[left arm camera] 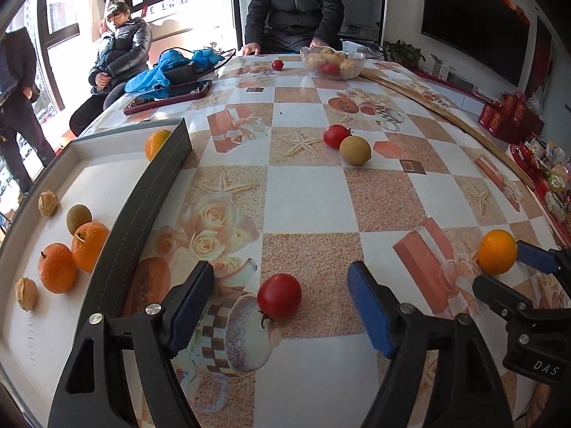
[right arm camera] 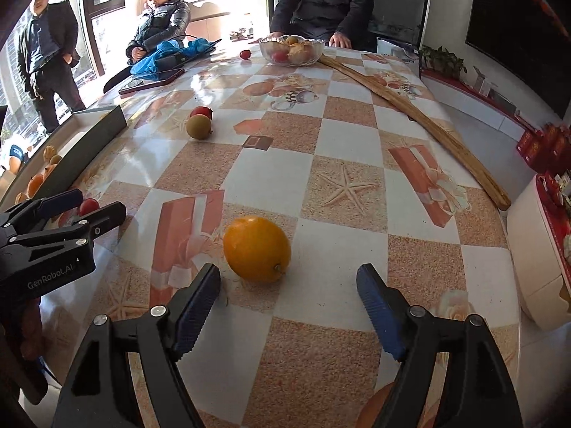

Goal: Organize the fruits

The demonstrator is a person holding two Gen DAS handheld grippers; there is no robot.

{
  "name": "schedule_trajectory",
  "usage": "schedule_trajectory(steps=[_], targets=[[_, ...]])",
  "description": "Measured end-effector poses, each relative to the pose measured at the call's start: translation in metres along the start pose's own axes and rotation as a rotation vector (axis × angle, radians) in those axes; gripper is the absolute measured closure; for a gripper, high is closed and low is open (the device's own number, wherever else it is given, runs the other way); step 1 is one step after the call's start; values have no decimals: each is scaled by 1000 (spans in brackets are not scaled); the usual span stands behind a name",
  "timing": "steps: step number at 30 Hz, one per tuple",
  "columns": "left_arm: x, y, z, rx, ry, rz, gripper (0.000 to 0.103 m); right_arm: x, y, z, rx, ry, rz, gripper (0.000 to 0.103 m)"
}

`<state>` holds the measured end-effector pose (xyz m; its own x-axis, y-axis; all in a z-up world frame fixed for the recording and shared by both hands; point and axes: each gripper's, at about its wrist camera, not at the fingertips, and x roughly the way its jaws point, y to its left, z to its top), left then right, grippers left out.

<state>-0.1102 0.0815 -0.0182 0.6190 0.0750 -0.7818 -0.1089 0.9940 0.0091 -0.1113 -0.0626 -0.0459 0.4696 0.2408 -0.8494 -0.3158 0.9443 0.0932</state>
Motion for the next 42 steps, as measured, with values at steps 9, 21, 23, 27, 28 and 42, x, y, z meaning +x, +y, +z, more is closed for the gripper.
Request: schedule_trajectory(steps=[9, 21, 23, 27, 28, 42], targets=[[4, -3, 0, 10, -8, -13, 15, 20, 13, 15, -29, 29, 12, 0], [4, -5, -2, 10, 2, -10, 8, 19, 14, 12, -34, 23, 17, 0], [4, -5, -2, 10, 2, -10, 8, 19, 14, 12, -34, 23, 17, 0], [5, -5, -2, 6, 6, -7, 6, 19, 14, 12, -33, 23, 18, 0], [5, -4, -2, 4, 8, -6, 6, 19, 14, 12, -33, 23, 18, 0], [6, -1, -3, -3, 13, 0, 3, 18, 14, 12, -33, 22, 18, 0]])
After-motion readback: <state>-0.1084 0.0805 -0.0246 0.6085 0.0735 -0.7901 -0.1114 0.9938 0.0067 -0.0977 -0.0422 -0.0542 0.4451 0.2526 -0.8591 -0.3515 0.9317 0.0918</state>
